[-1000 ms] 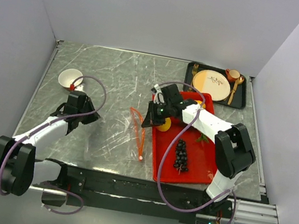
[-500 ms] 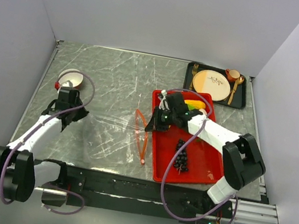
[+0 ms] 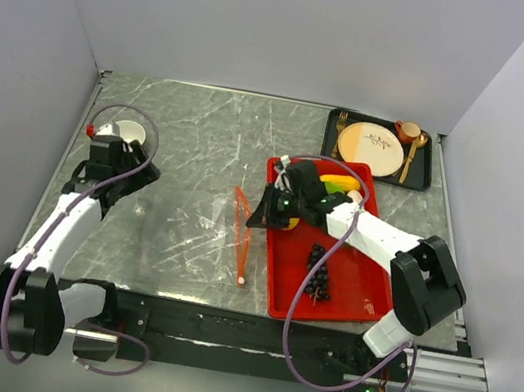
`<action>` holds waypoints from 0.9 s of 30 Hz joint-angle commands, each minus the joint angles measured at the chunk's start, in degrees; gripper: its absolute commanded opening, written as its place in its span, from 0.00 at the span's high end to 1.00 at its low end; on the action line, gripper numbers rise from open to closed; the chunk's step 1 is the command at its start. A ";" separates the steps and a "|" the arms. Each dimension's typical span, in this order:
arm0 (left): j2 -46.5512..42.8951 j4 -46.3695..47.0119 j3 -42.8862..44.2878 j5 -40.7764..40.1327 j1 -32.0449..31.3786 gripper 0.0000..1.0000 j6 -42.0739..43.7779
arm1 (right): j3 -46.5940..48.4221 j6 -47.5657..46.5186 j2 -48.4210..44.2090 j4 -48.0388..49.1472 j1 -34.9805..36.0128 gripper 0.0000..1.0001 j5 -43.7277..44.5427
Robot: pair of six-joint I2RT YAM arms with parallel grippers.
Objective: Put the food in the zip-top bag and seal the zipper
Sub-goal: Adjust the zipper food storage bag at the center of the board, then pick up the zipper food storage bag at the center of the board.
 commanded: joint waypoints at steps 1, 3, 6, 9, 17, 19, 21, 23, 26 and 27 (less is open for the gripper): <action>-6.24 -1.89 3.15 6.89 0.04 0.17 3.04 | 2.22 7.84 0.92 7.23 1.46 0.97 0.97; -8.00 -3.56 3.32 8.47 0.04 0.14 2.87 | 1.43 10.85 1.53 11.54 1.81 0.97 1.41; -10.11 -4.79 2.45 9.71 -0.40 0.11 2.25 | 1.94 15.69 2.76 14.88 2.69 0.96 3.16; -12.13 -5.41 1.74 9.71 -0.66 0.06 1.90 | 5.18 16.66 3.82 12.96 4.79 0.97 6.67; -13.90 -7.43 3.15 10.94 -1.01 0.01 1.37 | 7.49 19.65 5.92 13.31 9.28 0.97 8.71; -13.55 -7.78 3.32 11.90 -1.02 0.01 1.19 | 7.84 18.86 6.71 13.31 9.37 0.96 7.40; -14.33 -7.96 2.89 13.04 -1.10 0.01 0.85 | 9.23 16.94 7.16 12.43 9.46 0.95 6.08; -15.64 -8.84 2.62 13.05 -1.01 0.01 0.23 | 10.12 15.18 7.42 10.94 9.64 0.95 3.53; -17.40 -9.63 1.92 13.13 -1.10 0.01 -0.04 | 10.48 13.15 6.90 10.66 9.90 0.89 1.60; -17.59 -10.07 1.83 13.31 -1.10 0.01 -0.21 | 9.78 12.97 6.55 10.93 10.07 0.86 1.50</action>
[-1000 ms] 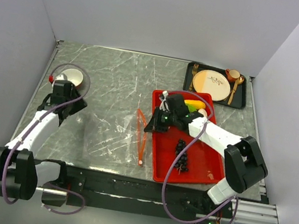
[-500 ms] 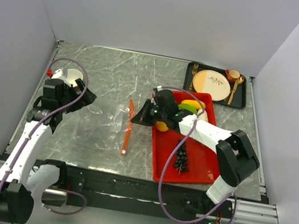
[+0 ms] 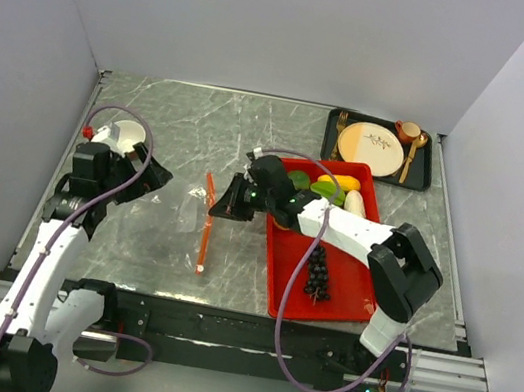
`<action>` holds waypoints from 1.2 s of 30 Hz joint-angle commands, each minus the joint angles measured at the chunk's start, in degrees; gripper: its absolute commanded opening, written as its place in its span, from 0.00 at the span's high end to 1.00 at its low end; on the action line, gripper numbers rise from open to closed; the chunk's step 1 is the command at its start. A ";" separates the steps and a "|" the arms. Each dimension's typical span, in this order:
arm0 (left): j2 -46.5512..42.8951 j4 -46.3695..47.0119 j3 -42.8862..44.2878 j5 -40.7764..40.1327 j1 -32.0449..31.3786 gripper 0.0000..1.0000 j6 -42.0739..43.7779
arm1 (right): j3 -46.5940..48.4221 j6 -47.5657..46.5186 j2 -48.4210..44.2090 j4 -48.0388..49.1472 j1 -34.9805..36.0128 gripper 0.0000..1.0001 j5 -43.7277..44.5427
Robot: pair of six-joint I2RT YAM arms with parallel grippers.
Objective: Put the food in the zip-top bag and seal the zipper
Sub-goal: Pick up the zipper food storage bag at the center of the board.
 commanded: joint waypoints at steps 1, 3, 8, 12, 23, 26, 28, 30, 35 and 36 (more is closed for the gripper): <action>-2.75 -0.91 0.56 2.03 -0.23 0.01 -0.91 | 1.43 -2.81 -1.65 0.73 0.52 0.85 -2.79; -2.40 -1.44 1.26 3.08 -0.14 0.01 -1.00 | 1.07 -4.38 -2.79 0.38 0.87 0.73 -2.09; -1.78 -4.16 3.02 0.99 -4.00 0.01 -1.79 | 2.92 -10.62 -9.03 -8.84 0.88 0.32 4.85; -1.87 -3.64 2.67 -0.68 -8.13 0.01 -3.37 | 0.73 -13.62 -16.06 -12.98 -0.09 0.09 15.03; 11.20 -6.53 11.89 -18.52 -36.83 0.01 -9.17 | -14.64 -11.33 -33.20 -16.68 -14.73 0.07 19.90; 18.57 -8.82 15.05 -26.42 -45.28 0.01 -11.72 | -17.20 -12.91 -37.16 -17.73 -20.54 0.07 18.32; 22.11 -13.12 16.73 -32.91 -47.94 0.01 -15.14 | -17.30 -14.23 -39.26 -19.39 -22.23 0.07 18.05; 25.98 -14.79 18.05 -35.05 -49.79 0.01 -16.99 | -17.47 -15.11 -40.50 -20.10 -23.29 0.08 17.96; 31.17 -18.93 20.15 -40.40 -51.73 0.05 -19.02 | -17.91 -15.12 -43.05 -20.45 -24.00 0.09 16.64; 31.87 -19.37 20.51 -41.11 -52.08 0.06 -19.10 | -17.91 -15.12 -43.05 -20.54 -24.00 0.09 16.38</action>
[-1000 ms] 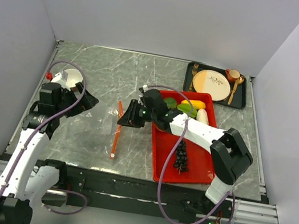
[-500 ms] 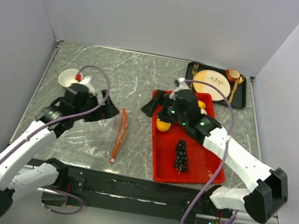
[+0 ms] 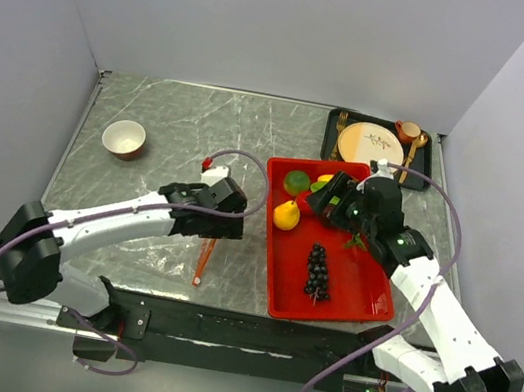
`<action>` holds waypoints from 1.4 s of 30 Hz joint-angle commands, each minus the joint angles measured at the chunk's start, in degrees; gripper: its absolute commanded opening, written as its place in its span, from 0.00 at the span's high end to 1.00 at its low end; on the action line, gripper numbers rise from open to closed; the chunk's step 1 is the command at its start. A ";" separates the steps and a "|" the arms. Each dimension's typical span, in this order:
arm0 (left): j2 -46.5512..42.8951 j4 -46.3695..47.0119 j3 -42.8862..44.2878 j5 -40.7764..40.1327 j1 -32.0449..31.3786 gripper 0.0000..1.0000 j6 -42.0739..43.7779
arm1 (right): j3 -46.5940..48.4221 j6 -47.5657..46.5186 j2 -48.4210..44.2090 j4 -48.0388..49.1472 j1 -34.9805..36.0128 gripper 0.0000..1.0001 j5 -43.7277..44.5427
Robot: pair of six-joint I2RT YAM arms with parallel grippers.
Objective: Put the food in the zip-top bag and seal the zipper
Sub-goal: Pick up the zipper food storage bag at the center of the board.
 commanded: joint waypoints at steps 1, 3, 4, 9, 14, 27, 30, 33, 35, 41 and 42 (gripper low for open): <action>2.72 -5.25 4.51 -8.57 -1.55 0.07 -2.89 | 0.12 -1.24 -1.68 -0.13 -0.52 0.09 -1.17; 4.04 -4.99 5.13 -8.58 -2.08 0.10 -2.28 | 0.12 -1.24 -1.59 -0.22 -0.52 0.09 -1.35; 5.18 -4.73 5.39 -8.58 -2.51 0.11 -2.27 | 0.03 -1.41 -1.59 -0.22 -0.52 0.09 -1.44; 9.14 -6.22 6.54 -10.77 -3.13 0.21 -3.59 | -0.06 -1.76 -1.77 -0.65 -0.70 0.09 -1.62; 12.75 -4.47 6.27 -9.72 -3.13 0.24 -3.15 | -0.41 -2.29 -1.68 -0.83 -1.14 0.09 -2.58; 18.73 -4.29 9.17 -9.19 -3.05 0.61 -2.80 | 0.21 -4.40 0.43 -1.45 -3.33 0.11 -5.22; 18.99 -5.87 10.75 -9.72 -3.05 0.79 -2.71 | -0.14 -4.84 0.61 -1.10 -3.69 0.11 -5.57; 18.12 -6.48 11.19 -10.25 -2.96 0.96 -2.45 | -1.11 -4.75 0.78 -0.83 -4.13 0.12 -6.45; 17.68 -7.45 11.37 -10.68 -2.96 0.99 -2.62 | -1.46 -4.40 0.78 -0.66 -4.30 0.13 -6.89; 13.03 -9.04 12.60 -11.83 -3.05 0.99 -2.98 | -3.31 -4.93 -0.80 -3.20 -5.27 0.14 -4.96; 10.67 -8.69 12.60 -11.57 -3.05 0.99 -2.71 | -4.09 -5.01 -1.06 -3.64 -5.27 0.15 -4.52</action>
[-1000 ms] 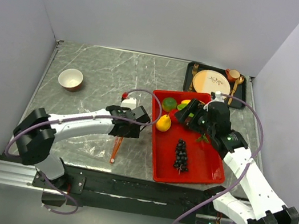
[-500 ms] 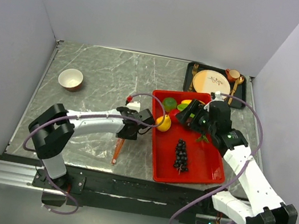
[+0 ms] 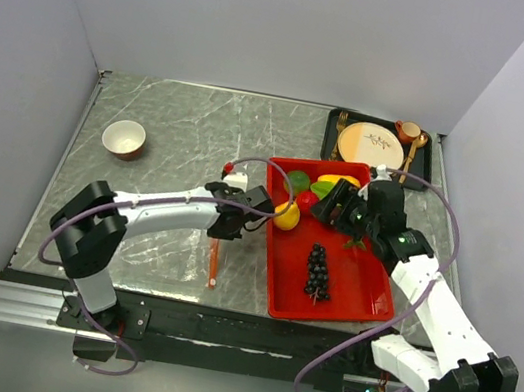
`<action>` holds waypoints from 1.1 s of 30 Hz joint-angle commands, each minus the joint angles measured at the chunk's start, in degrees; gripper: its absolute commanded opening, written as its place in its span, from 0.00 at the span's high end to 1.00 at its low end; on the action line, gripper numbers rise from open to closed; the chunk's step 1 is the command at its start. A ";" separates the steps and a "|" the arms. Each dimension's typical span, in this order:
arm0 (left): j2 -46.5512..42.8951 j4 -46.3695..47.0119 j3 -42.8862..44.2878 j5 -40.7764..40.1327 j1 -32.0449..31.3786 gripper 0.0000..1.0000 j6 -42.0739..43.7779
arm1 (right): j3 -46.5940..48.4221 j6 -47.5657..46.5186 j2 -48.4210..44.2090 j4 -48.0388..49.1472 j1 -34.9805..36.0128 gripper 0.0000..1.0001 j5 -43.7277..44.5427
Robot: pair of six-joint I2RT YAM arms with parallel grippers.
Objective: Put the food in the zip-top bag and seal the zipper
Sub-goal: Pick up the zipper food storage bag at the center of the board.
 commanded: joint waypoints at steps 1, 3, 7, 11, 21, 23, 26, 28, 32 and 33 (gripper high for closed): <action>-8.39 -0.77 2.68 -1.82 0.03 0.99 0.61 | -2.20 -1.26 -2.05 -2.31 -0.70 0.15 1.84; -11.81 0.71 2.24 -0.94 0.30 0.99 1.49 | -3.77 -1.52 -2.40 -3.80 -0.70 0.14 1.85; -15.51 3.62 1.45 1.16 1.44 0.99 4.38 | -7.20 -2.57 -2.22 -6.09 -0.70 0.13 1.58; -16.57 5.91 0.66 2.66 1.62 0.99 6.68 | -12.30 -3.54 -5.65 -6.09 -0.61 0.10 0.70; -14.73 9.42 1.89 6.09 1.79 0.99 9.75 | -11.87 3.31 0.05 -8.12 4.74 0.08 7.21; -15.25 10.04 1.54 6.79 1.88 0.99 10.37 | -12.22 3.66 1.64 -7.59 6.50 0.09 8.43; -16.13 11.27 0.66 8.02 1.88 0.99 11.16 | -12.40 4.89 3.75 -7.50 8.69 0.12 10.19; -16.57 12.41 -0.04 8.81 1.79 0.99 11.34 | -12.49 5.60 5.32 -7.15 9.84 0.14 10.20; -17.63 13.12 -1.54 9.78 1.79 0.99 11.34 | -11.43 6.22 7.18 -7.76 11.78 0.38 13.71; -17.72 13.03 -1.54 9.78 1.88 0.99 11.25 | -11.34 6.21 7.44 -7.76 11.78 0.43 14.41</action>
